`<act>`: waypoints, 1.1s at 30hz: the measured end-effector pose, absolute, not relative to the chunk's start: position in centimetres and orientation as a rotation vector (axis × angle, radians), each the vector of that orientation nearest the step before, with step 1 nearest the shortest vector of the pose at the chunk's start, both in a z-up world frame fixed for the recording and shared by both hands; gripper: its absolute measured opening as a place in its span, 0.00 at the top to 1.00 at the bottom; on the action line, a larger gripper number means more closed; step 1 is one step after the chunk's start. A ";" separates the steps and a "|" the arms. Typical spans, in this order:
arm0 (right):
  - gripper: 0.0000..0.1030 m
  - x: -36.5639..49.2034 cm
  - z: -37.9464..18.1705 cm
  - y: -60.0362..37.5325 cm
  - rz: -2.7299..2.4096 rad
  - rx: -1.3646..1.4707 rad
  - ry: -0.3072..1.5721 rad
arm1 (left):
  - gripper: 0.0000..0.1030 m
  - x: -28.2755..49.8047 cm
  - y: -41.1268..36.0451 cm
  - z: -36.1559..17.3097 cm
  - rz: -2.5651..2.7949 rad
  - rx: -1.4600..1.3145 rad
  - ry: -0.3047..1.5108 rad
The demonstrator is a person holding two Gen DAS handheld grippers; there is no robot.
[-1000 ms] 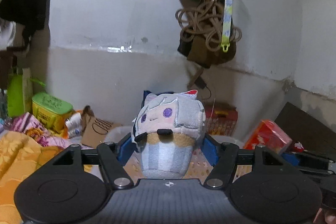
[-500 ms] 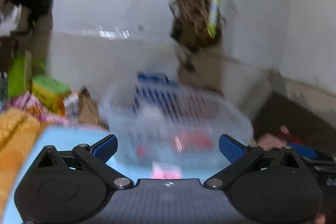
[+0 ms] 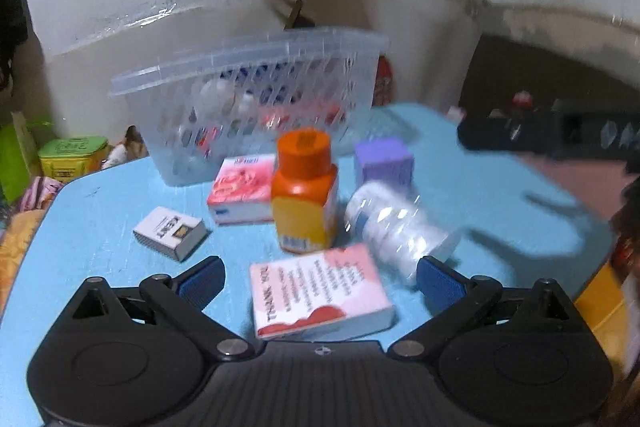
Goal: Organize objects
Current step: 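Grasp the THANK YOU box with left gripper while right gripper grasps white wrapped roll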
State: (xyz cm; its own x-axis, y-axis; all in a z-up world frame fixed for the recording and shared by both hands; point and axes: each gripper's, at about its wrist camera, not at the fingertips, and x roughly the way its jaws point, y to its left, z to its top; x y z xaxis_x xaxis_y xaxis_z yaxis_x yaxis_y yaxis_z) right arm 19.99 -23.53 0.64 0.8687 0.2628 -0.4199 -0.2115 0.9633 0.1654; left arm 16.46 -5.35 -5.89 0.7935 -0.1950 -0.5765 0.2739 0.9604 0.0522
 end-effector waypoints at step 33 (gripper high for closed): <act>0.52 18.1 -1.5 -20.2 0.405 -0.103 0.581 | 0.27 15.9 0.3 -7.4 -0.154 0.126 0.552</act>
